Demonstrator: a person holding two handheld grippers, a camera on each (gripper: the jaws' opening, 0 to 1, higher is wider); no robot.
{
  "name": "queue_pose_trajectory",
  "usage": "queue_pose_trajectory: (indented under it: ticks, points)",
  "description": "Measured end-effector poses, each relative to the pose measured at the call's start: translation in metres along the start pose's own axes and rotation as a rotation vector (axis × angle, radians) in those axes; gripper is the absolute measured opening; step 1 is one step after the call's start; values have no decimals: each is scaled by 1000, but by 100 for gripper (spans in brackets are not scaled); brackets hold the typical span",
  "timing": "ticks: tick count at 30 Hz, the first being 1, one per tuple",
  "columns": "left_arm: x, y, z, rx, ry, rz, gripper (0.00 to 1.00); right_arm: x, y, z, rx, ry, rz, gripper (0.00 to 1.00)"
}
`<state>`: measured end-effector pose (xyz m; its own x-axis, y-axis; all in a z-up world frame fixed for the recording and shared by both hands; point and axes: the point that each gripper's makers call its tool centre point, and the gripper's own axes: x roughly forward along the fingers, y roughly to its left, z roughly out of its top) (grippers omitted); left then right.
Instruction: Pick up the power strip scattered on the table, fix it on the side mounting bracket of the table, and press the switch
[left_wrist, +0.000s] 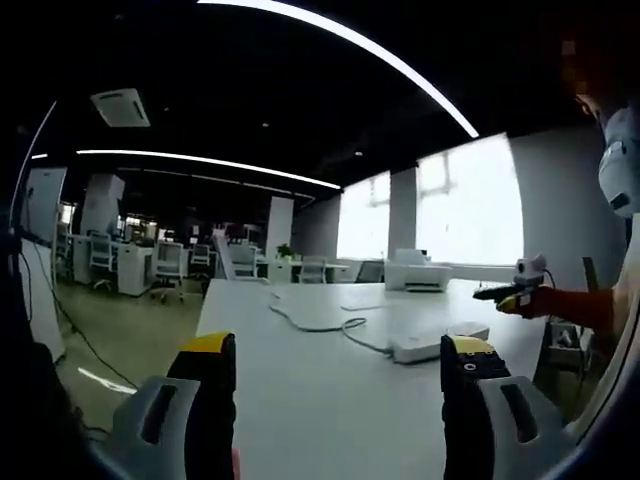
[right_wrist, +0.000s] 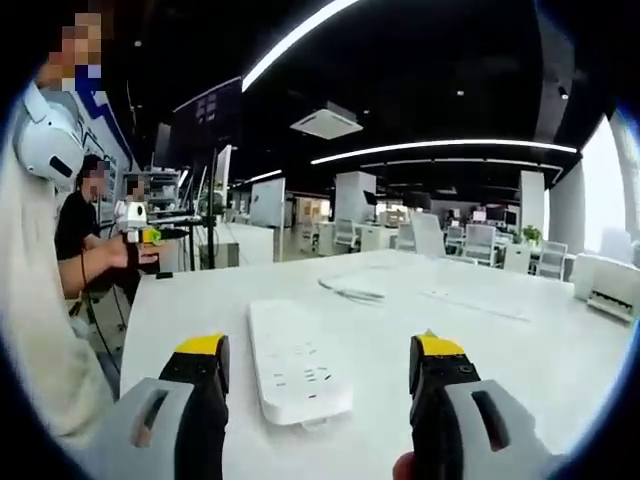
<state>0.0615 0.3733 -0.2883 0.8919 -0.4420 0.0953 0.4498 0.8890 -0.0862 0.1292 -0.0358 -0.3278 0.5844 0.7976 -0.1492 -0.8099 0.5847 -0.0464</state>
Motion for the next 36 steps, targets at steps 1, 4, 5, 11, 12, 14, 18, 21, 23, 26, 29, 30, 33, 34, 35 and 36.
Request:
queue_pose_trajectory:
  ticks: [1,4,5,11,12,14,18,21,23,26,29,30,33,34,35,36]
  points:
    - [0,0,0,0,0,-1,88,1,0,-2,2,4,2,70]
    - [0,0,1,-1,-3,0,88,2,0,-6,6,13,7,70]
    - [-1,0,1,-2,-3,1,88,3,0,-7,9,15,8,70]
    - [-1,0,1,-2,-3,1,88,5,0,-14,15,33,15,71]
    - [-1,0,1,-2,-4,0,88,6,0,-16,16,37,16,71]
    - [-1,0,1,-3,-3,0,88,7,-1,-18,16,41,17,71]
    - [-1,0,1,-3,-3,1,88,9,1,-19,14,47,23,71]
    - [-1,0,0,-3,0,2,88,10,0,-22,11,57,23,71]
    - [0,-1,-1,-1,3,2,88,11,0,-24,11,65,24,71]
    - [1,-3,1,2,2,-1,88,12,1,-26,11,67,30,71]
    - [3,-4,0,2,3,-2,88,14,0,-29,9,76,34,71]
    - [4,-5,0,3,4,-3,88,14,1,-29,8,79,34,71]
    - [4,-6,-1,2,5,-7,88,16,3,-28,6,80,39,71]
    - [5,-6,-1,1,5,-7,88,16,4,-29,2,82,39,71]
    - [5,-6,-1,0,6,-7,88,17,4,-29,1,84,39,71]
    - [5,-6,-2,0,8,-7,88,18,4,-29,0,87,40,71]
